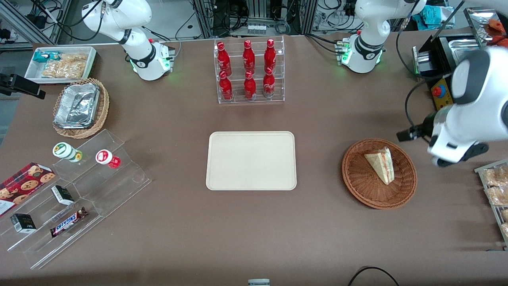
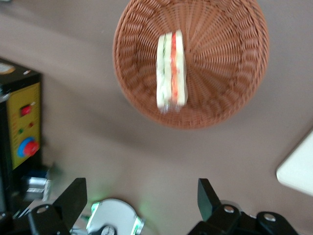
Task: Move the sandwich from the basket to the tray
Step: 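Move the left gripper over the sandwich in the wicker basket, then lower the left gripper and close it on the sandwich wedge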
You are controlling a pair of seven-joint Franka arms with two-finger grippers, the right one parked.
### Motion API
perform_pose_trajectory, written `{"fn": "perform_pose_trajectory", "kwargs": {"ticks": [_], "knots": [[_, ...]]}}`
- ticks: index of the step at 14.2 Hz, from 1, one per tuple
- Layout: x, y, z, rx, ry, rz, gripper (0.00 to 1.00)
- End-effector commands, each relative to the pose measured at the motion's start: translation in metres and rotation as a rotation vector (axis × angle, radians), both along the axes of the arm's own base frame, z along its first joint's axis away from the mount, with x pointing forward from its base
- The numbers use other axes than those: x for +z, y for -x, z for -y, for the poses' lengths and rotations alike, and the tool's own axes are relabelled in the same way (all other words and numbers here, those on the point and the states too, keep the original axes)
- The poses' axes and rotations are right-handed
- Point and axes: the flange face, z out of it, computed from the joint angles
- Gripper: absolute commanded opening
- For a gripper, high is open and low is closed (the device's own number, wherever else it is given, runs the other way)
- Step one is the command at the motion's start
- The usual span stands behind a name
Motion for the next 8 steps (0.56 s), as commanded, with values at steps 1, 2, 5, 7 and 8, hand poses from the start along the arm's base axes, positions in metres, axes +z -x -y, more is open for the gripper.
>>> {"fn": "perform_pose_trajectory", "kwargs": {"ticks": [1,2,5,7,8], "knots": [[-0.063,0.013,-0.002,0.045,-0.023,0.053,1.00],[-0.087,0.017,-0.001,0.065,-0.021,0.098,1.00],[-0.150,0.030,0.001,0.093,0.001,0.200,1.00],[-0.186,0.037,-0.022,0.134,0.015,0.246,1.00],[-0.198,0.038,-0.024,0.139,0.021,0.252,1.00]]}}
